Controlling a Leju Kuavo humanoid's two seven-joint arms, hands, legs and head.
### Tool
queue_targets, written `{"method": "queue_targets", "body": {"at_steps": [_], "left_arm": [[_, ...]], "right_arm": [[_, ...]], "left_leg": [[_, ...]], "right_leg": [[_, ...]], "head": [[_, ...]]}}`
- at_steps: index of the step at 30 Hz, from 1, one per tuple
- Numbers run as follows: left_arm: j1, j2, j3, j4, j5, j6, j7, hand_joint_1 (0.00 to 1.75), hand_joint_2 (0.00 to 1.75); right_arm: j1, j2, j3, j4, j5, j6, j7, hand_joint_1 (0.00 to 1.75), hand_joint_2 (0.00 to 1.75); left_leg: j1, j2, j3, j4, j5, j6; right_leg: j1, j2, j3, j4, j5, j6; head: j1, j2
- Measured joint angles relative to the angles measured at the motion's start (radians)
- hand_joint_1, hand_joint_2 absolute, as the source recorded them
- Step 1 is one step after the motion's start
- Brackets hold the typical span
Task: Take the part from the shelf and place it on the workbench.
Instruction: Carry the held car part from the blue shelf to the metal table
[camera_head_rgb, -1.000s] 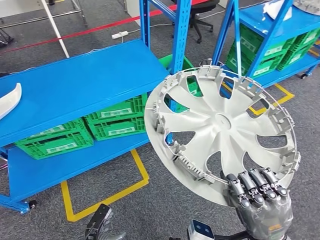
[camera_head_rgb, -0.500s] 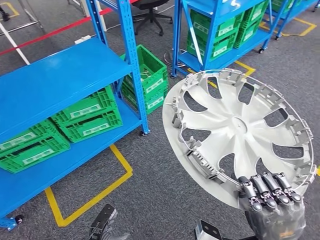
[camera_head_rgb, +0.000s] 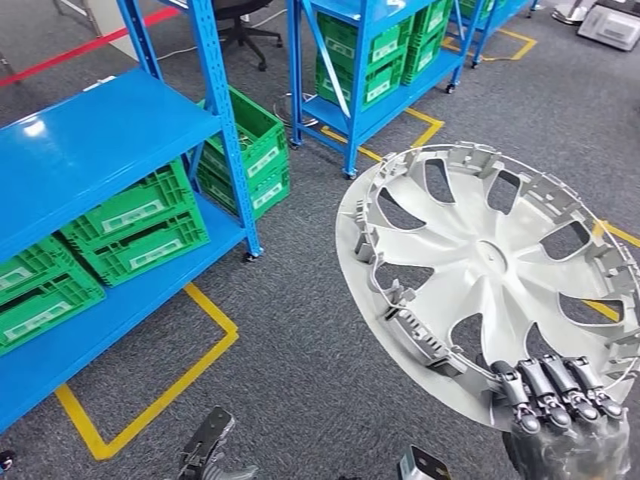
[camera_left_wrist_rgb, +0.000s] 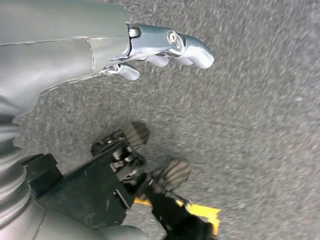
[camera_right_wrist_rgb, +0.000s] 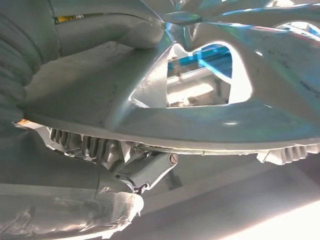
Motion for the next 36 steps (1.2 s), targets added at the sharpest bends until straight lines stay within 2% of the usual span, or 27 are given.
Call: {"method": "queue_targets", "body": {"at_steps": [1,2,3,4,5,6,7,9,10,11,13,14,15,16,17,18,20,22,24,26,28,30,31,32,33,34,36], "left_arm": [[0.001,0.000,-0.001,0.000,0.000,0.000,0.000,0.00,1.75],[0.001,0.001,-0.003,0.000,0.000,-0.001,0.000,0.00,1.75],[0.001,0.001,-0.004,0.000,0.000,-0.001,0.000,0.00,1.75],[0.001,0.001,-0.005,0.000,0.000,-0.001,0.000,0.00,1.75],[0.001,0.001,-0.007,0.000,-0.001,0.000,0.001,0.00,1.75],[0.000,0.001,-0.009,-0.001,-0.001,0.000,0.002,0.00,1.75],[0.000,0.001,-0.012,-0.001,-0.002,0.000,0.003,0.00,1.75],[-0.001,0.000,-0.018,-0.001,-0.002,-0.001,0.004,0.00,1.75],[-0.001,-0.001,-0.020,-0.001,-0.002,-0.002,0.005,0.00,1.75],[-0.001,-0.001,-0.022,-0.001,-0.001,-0.002,0.005,0.00,1.75],[0.004,-0.001,-0.022,-0.001,-0.001,-0.002,0.006,0.00,1.75],[0.007,-0.001,-0.022,-0.001,-0.001,-0.002,0.007,0.00,1.75],[0.010,-0.001,-0.023,-0.001,-0.001,-0.002,0.009,0.00,1.75],[0.012,0.000,-0.023,-0.001,-0.001,-0.001,0.013,0.00,1.75],[0.013,0.000,-0.024,-0.001,-0.001,0.000,0.016,0.00,1.75],[0.012,0.000,-0.025,-0.001,0.000,0.002,0.020,0.00,1.75],[0.011,-0.001,-0.028,-0.001,0.004,0.004,0.029,0.00,1.75],[0.010,-0.003,-0.028,-0.001,0.010,0.004,0.038,0.00,1.75],[0.009,-0.008,-0.029,-0.001,0.017,0.003,0.042,0.00,1.75],[0.007,-0.013,-0.030,-0.001,0.022,0.000,0.042,0.00,1.75],[0.008,-0.017,-0.030,-0.002,0.024,-0.001,0.042,0.00,1.75],[0.011,-0.016,-0.030,-0.002,0.025,-0.001,0.042,0.00,1.75],[0.011,-0.016,-0.030,-0.002,0.025,-0.001,0.042,0.00,1.75],[0.011,-0.016,-0.030,-0.002,0.025,-0.001,0.042,0.00,1.75],[0.011,-0.016,-0.030,-0.002,0.026,-0.001,0.042,0.00,1.75],[0.010,-0.017,-0.030,-0.002,0.026,-0.001,0.042,0.00,1.75],[0.009,-0.018,-0.030,-0.002,0.028,-0.001,0.042,0.00,1.75]], "right_arm": [[0.001,0.000,-0.001,0.000,0.000,0.000,0.001,1.75,1.75],[0.002,0.000,-0.002,0.000,0.000,0.000,0.001,1.75,1.75],[0.003,0.000,-0.003,-0.001,0.000,0.000,0.002,1.75,1.75],[0.003,0.000,-0.005,-0.001,0.000,0.000,0.004,1.75,1.75],[0.003,0.000,-0.006,-0.003,0.000,0.000,0.005,1.75,1.75],[0.004,0.000,-0.007,-0.005,0.000,0.000,0.008,1.75,1.75],[0.005,0.001,-0.008,-0.008,0.000,0.000,0.010,1.75,1.75],[0.011,0.001,-0.011,-0.013,0.000,0.000,0.016,1.75,1.75],[0.014,0.001,-0.012,-0.016,0.000,0.000,0.018,1.75,1.75],[0.016,0.002,-0.014,-0.019,0.000,0.000,0.019,1.75,1.75],[0.016,0.003,-0.016,-0.020,0.000,0.000,0.021,1.75,1.75],[0.017,0.003,-0.017,-0.021,0.000,0.000,0.022,1.75,1.75],[0.018,0.003,-0.018,-0.021,0.000,0.000,0.023,1.75,1.75],[0.019,0.003,-0.020,-0.021,0.000,0.000,0.025,1.75,1.75],[0.021,0.003,-0.022,-0.021,0.000,0.000,0.026,1.75,1.75],[0.023,0.003,-0.024,-0.023,0.000,0.000,0.027,1.75,1.75],[0.025,0.004,-0.029,-0.025,0.000,0.000,0.030,1.75,1.75],[0.026,0.004,-0.032,-0.029,0.000,0.000,0.033,1.75,1.75],[0.030,0.004,-0.036,-0.035,0.000,0.000,0.034,1.75,1.75],[0.033,0.004,-0.040,-0.041,0.000,0.000,0.035,1.75,1.75],[0.033,0.004,-0.041,-0.044,-0.001,0.000,0.035,1.75,1.75],[0.033,0.004,-0.042,-0.044,0.000,0.000,0.035,1.75,1.75],[0.034,0.004,-0.043,-0.044,0.000,0.000,0.035,1.75,1.75],[0.034,0.004,-0.044,-0.044,0.000,0.000,0.035,1.75,1.75],[0.034,0.004,-0.045,-0.044,0.000,0.000,0.035,1.75,1.75],[0.034,0.004,-0.046,-0.045,0.000,0.000,0.035,1.75,1.75],[0.033,0.004,-0.047,-0.047,0.000,0.000,0.036,1.75,1.75]], "left_leg": [[0.000,0.015,-0.012,0.001,0.009,-0.002],[0.000,0.030,-0.024,0.001,0.017,-0.005],[0.000,0.043,-0.033,0.002,0.024,-0.008],[-0.001,0.054,-0.040,0.003,0.030,-0.013],[-0.003,0.064,-0.045,0.005,0.035,-0.018],[-0.005,0.073,-0.047,0.008,0.039,-0.024],[-0.006,0.083,-0.049,0.010,0.044,-0.029],[-0.004,0.101,-0.051,0.012,0.049,-0.040],[-0.001,0.091,-0.055,0.020,0.041,-0.047],[0.001,0.070,-0.065,0.043,0.019,-0.053],[0.005,0.010,-0.107,0.151,-0.057,-0.061],[0.005,-0.006,-0.135,0.222,-0.093,-0.063],[0.005,-0.014,-0.155,0.277,-0.113,-0.062],[0.004,-0.017,-0.162,0.301,-0.112,-0.061],[0.004,-0.020,-0.151,0.286,-0.092,-0.059],[0.004,-0.026,-0.123,0.236,-0.059,-0.055],[0.007,-0.063,-0.050,0.101,-0.004,-0.048],[0.010,-0.091,-0.013,0.027,0.007,-0.042],[0.012,-0.079,-0.014,0.017,0.005,-0.036],[0.013,-0.058,-0.017,0.013,0.008,-0.026],[0.012,-0.034,-0.018,0.011,0.011,-0.018],[0.010,-0.007,-0.020,0.012,0.011,-0.016],[0.009,0.006,-0.020,0.012,0.011,-0.016],[0.009,0.019,-0.020,0.012,0.011,-0.016],[0.008,0.031,-0.019,0.012,0.011,-0.016],[0.008,0.041,-0.017,0.012,0.010,-0.018],[0.002,0.058,-0.015,0.015,0.007,-0.024]], "right_leg": [[-0.002,-0.003,0.004,0.033,0.011,0.003],[-0.003,-0.007,0.027,0.030,0.037,0.005],[-0.004,-0.018,0.071,-0.012,0.061,0.007],[-0.004,-0.040,0.134,-0.084,0.069,0.007],[-0.001,-0.061,0.198,-0.167,0.061,0.004],[0.001,-0.079,0.245,-0.234,0.045,-0.003],[0.005,-0.086,0.270,-0.277,0.029,-0.011],[0.007,-0.067,0.264,-0.296,0.026,-0.034],[0.007,-0.056,0.259,-0.297,0.031,-0.043],[0.006,-0.044,0.256,-0.298,0.037,-0.053],[0.004,-0.021,0.244,-0.298,0.052,-0.065],[0.005,-0.007,0.236,-0.297,0.059,-0.068],[0.006,0.008,0.229,-0.295,0.063,-0.069],[0.007,0.022,0.223,-0.293,0.067,-0.069],[0.008,0.037,0.218,-0.291,0.069,-0.068],[0.008,0.050,0.215,-0.289,0.071,-0.067],[0.008,0.074,0.209,-0.284,0.074,-0.062],[0.009,0.096,0.199,-0.279,0.079,-0.052],[0.007,0.113,0.185,-0.278,0.086,-0.040],[0.008,0.082,0.164,-0.249,0.067,-0.029],[0.009,0.023,0.114,-0.143,0.006,-0.019],[0.007,0.000,0.054,-0.009,-0.052,-0.012],[0.006,-0.002,0.044,0.020,-0.058,-0.010],[0.006,-0.004,0.053,0.009,-0.044,-0.010],[0.005,-0.010,0.084,-0.044,-0.014,-0.011],[0.006,-0.027,0.128,-0.121,0.020,-0.012],[0.012,-0.063,0.195,-0.244,0.059,-0.022]], "head": [[0.000,0.000],[0.000,0.000],[0.000,0.000],[0.000,0.000],[0.001,0.000],[0.001,0.000],[0.002,0.000],[0.003,0.000],[0.003,0.000],[0.002,0.000],[0.001,0.000],[0.000,0.000],[0.000,0.000],[0.000,0.000],[0.000,0.000],[0.000,0.000],[0.001,0.000],[0.001,0.000],[0.002,0.000],[0.006,0.000],[0.012,0.000],[0.015,0.000],[0.015,0.000],[0.015,0.000],[0.015,0.000],[0.015,0.000],[0.015,0.000]]}}
